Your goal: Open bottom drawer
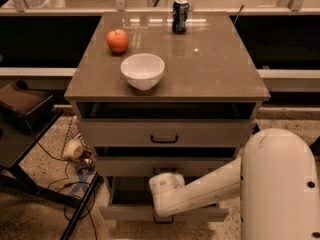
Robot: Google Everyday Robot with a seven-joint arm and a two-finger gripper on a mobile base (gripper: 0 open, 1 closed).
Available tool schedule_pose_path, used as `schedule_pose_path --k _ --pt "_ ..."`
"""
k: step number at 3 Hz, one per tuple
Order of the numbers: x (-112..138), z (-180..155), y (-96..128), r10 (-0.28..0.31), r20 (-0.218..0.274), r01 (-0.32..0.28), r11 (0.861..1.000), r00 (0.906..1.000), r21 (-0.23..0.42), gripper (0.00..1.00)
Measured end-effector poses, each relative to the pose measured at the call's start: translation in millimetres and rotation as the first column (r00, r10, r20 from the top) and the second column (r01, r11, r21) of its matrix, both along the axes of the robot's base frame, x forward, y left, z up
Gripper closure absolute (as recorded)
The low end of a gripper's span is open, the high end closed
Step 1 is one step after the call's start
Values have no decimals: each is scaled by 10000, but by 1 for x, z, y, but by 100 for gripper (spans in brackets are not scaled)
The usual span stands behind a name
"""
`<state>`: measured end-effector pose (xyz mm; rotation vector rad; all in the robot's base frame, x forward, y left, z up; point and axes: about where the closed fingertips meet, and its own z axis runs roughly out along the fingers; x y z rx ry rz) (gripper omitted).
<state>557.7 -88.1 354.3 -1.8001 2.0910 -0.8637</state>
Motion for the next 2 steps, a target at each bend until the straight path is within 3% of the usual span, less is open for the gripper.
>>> schedule_pose_path --k 1,2 --pt "19 7 -4 -355 266 353 9993 9990 89 100" --pt "15 4 -4 -283 137 282 9996 9995 64 100"
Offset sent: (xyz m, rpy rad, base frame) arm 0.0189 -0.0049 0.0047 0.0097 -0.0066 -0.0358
